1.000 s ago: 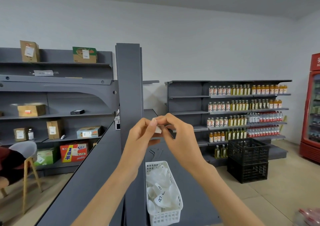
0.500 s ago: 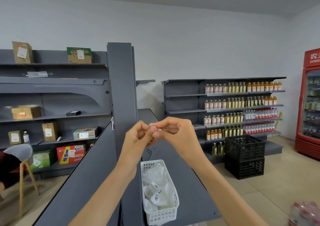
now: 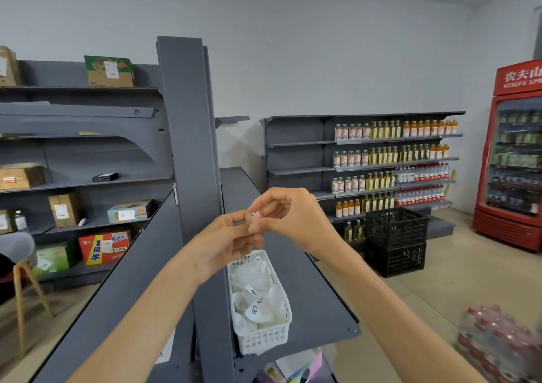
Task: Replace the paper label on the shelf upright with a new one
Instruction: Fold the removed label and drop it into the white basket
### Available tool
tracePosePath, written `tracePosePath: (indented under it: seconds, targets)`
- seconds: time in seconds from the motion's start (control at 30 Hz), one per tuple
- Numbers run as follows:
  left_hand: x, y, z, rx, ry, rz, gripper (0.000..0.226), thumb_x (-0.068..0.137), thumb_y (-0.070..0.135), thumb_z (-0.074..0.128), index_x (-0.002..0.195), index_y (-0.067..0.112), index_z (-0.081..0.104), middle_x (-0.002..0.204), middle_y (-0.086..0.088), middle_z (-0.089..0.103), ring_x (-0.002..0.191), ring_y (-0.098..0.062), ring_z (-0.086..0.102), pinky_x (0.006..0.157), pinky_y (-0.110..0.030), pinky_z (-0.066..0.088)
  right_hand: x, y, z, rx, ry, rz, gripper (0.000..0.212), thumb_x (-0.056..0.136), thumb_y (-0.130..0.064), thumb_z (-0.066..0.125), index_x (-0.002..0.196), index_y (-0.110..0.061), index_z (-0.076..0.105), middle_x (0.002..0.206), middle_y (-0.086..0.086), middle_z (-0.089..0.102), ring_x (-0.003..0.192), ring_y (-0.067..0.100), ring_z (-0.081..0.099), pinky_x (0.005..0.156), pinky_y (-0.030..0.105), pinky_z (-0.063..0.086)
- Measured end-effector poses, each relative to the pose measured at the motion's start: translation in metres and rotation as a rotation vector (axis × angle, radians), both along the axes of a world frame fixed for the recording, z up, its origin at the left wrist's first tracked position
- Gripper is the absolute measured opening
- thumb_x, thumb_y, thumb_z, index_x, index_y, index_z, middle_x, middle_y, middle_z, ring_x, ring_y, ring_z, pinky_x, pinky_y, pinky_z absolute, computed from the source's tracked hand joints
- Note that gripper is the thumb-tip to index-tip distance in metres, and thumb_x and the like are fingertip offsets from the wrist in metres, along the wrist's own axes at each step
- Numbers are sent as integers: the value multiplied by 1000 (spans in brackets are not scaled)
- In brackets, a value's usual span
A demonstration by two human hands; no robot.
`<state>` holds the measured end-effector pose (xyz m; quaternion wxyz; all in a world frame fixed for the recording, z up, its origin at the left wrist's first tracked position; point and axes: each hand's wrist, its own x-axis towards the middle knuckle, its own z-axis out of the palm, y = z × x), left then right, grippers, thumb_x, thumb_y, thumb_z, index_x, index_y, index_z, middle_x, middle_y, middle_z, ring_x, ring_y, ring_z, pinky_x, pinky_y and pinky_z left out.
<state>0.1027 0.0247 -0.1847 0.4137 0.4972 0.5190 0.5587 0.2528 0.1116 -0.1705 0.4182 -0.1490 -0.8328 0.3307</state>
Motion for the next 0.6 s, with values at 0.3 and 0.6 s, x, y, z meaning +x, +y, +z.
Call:
tracePosePath:
  seconds: [0.3, 0.6]
  targets:
    - [8, -10, -33, -66, 325, 48, 49, 99, 58, 33, 126, 31, 64, 108, 9, 79, 96, -10, 77, 95, -29, 54, -19, 30, -58, 33, 33, -263, 10, 89, -11, 75, 82, -14, 81, 70, -3, 76, 65, 14, 68, 65, 16, 51]
    - [-30, -34, -58, 64, 471, 178, 38, 103, 44, 39, 109, 28, 74, 99, 1, 78, 85, -13, 77, 77, -18, 52, -54, 52, -110, 21, -334, -359, 15, 93, -8, 67, 90, -12, 81, 69, -2, 69, 63, 11, 63, 60, 22, 47]
